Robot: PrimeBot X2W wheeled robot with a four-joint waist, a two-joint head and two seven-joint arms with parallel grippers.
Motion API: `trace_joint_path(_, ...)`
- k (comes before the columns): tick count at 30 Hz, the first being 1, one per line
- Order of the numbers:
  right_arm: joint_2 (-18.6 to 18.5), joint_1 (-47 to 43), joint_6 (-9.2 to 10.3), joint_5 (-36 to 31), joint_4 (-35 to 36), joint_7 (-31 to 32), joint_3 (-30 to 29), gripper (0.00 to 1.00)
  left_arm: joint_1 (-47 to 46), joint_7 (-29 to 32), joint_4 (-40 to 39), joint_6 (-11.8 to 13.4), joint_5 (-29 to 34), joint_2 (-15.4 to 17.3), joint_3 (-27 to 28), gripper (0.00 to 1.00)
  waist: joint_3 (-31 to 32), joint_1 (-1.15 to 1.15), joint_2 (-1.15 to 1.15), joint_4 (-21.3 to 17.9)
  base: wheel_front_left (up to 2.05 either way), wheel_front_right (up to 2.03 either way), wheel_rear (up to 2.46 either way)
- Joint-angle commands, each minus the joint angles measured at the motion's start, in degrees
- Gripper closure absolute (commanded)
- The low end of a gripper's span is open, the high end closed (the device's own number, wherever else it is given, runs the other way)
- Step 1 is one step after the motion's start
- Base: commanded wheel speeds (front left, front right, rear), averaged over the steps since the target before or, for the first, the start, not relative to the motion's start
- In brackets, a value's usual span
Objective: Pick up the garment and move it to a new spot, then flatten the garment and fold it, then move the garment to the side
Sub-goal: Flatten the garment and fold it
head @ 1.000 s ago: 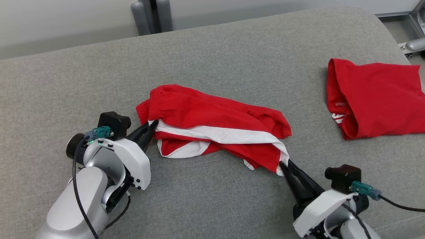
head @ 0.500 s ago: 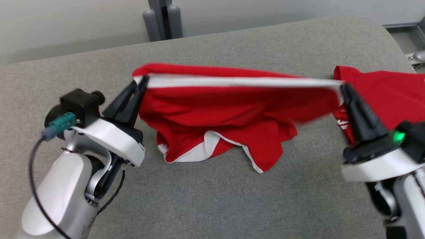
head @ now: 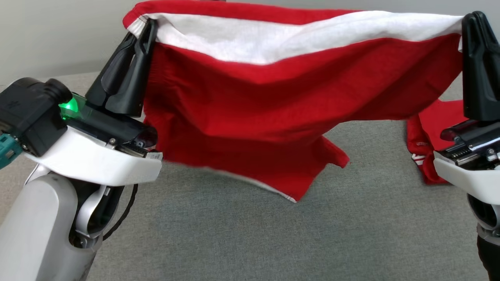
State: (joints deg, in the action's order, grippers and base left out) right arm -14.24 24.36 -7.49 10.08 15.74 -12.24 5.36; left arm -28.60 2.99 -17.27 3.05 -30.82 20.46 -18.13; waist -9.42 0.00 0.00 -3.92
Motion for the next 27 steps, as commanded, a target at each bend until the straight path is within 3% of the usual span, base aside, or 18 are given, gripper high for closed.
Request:
trace_joint_path(1, 0.13, 0.42, -0.01, 0.39, 0.42, 0.59, 0.15, 1.00, 0.47, 0.45, -1.14, 0.73, 0.33, 0.13, 0.28, 1.00, 0.07, 0.00, 0.00, 0.21, 0.00, 0.00, 0.00)
trace_joint_path(5, 0.11, 1.90, -0.01, 3.41, -1.60, 2.44, 1.43, 1.00, -0.73, 0.69, -2.02, 1.50, 0.46, 0.27, 1.02, 1.00, -0.68, 0.00, 0.00, 0.30, 0.00, 0.00, 0.00)
trace_joint_path(10, -1.74, 9.53, -0.01, 10.22, -11.97, 3.24, 3.82, 1.00, -7.19, 0.04, 4.38, -0.49, -0.59, -1.05, 0.74, 1.00, -2.62, 0.00, 0.00, 0.48, 0.00, 0.00, 0.00)
trace_joint_path(17, -5.29, 27.58, 0.00, 17.74, -32.86, 2.61, 9.94, 1.00, -24.87, -2.69, 26.26, -5.34, -2.02, -5.60, -0.13, 1.00, -5.93, 0.00, 0.00, 2.27, 0.00, 0.00, 0.00)
trace_joint_path(19, -5.55, 36.45, 0.01, 20.17, -41.45, 1.87, 12.42, 1.00, -33.39, -4.32, 37.40, -6.86, -2.28, -7.88, -0.28, 1.00, -7.83, 0.00, 0.00, 2.81, 0.00, 0.00, 0.00)
trace_joint_path(27, -1.82, 52.71, 0.01, 25.02, -59.91, -0.20, 14.34, 1.00, -48.88, -9.09, 59.18, -9.30, -2.80, -11.26, -0.78, 1.00, -10.67, 0.00, 0.00, 2.55, 0.00, 0.00, 0.00)
